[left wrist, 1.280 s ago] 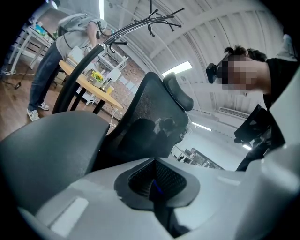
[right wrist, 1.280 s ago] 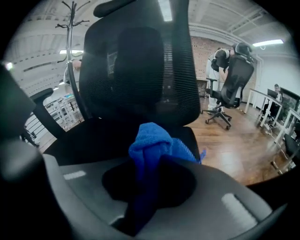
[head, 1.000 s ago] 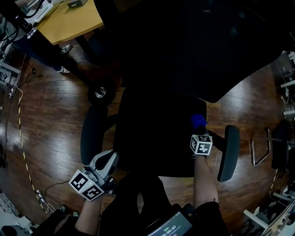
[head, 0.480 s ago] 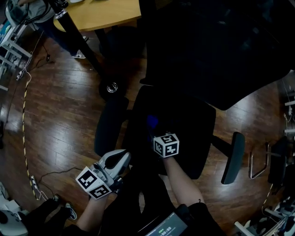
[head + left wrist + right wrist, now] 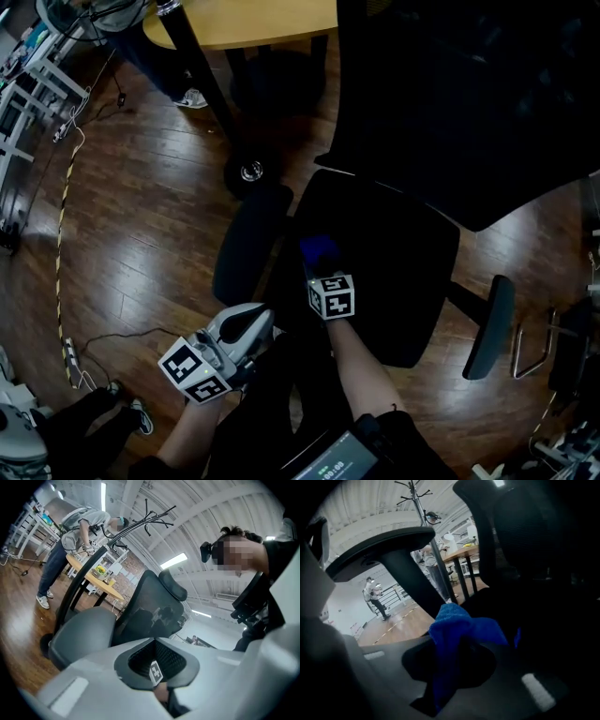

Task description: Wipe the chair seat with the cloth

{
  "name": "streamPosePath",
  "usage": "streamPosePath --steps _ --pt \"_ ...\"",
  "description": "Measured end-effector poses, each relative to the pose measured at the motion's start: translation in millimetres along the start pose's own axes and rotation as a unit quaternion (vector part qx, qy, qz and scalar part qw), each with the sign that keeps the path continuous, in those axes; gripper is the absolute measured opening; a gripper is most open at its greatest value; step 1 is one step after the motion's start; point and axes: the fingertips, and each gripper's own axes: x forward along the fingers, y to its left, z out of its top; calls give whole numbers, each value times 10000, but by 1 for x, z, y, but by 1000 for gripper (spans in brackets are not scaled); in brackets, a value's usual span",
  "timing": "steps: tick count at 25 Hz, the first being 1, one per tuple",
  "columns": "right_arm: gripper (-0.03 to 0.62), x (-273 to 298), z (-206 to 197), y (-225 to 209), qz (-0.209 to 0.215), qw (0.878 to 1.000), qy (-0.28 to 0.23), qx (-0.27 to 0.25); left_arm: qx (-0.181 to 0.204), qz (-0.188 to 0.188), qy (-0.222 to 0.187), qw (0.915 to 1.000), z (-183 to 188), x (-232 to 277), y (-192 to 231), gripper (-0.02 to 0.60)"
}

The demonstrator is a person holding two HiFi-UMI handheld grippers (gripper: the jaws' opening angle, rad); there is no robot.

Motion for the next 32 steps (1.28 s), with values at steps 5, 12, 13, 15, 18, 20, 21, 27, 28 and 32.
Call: streamPosePath --steps 5,12,13,15,18,20,21,27,28,32 --pt "61 -55 -30 -94 -991 9941 -1 436 49 -181 74 9998 -2 5 -6 2" --pt "61 -192 -69 -225 -2484 9623 -139 1101 94 -276 294 9991 -12 23 -3 2" --pt "61 -208 -74 -236 -2603 9582 -159 1173 112 -277 341 9990 -13 27 -2 2" --pt "60 -232 -85 -252 -2737 9545 -140 1177 118 -279 389 9988 -14 38 -3 2" --pt "61 -243 -91 -257 -2683 9574 -174 1056 116 -309 397 9987 -14 55 -6 2" --pt "61 -242 -90 -258 -2560 9605 -163 1080 162 -359 420 9983 -14 63 -8 2" --pt "61 -242 -89 -258 -2517 9609 -149 1142 188 -360 437 9982 -14 66 -9 2" --pt "61 -215 -58 -205 -2081 9662 -763 1318 192 -199 420 9987 -10 64 -7 2" --pt "61 -197 -56 -183 -1823 9724 -696 1279 196 -174 405 9988 -9 63 -7 2" --pt "61 -116 -37 -88 -730 9902 -400 1124 201 -149 335 9991 -7 67 -5 2"
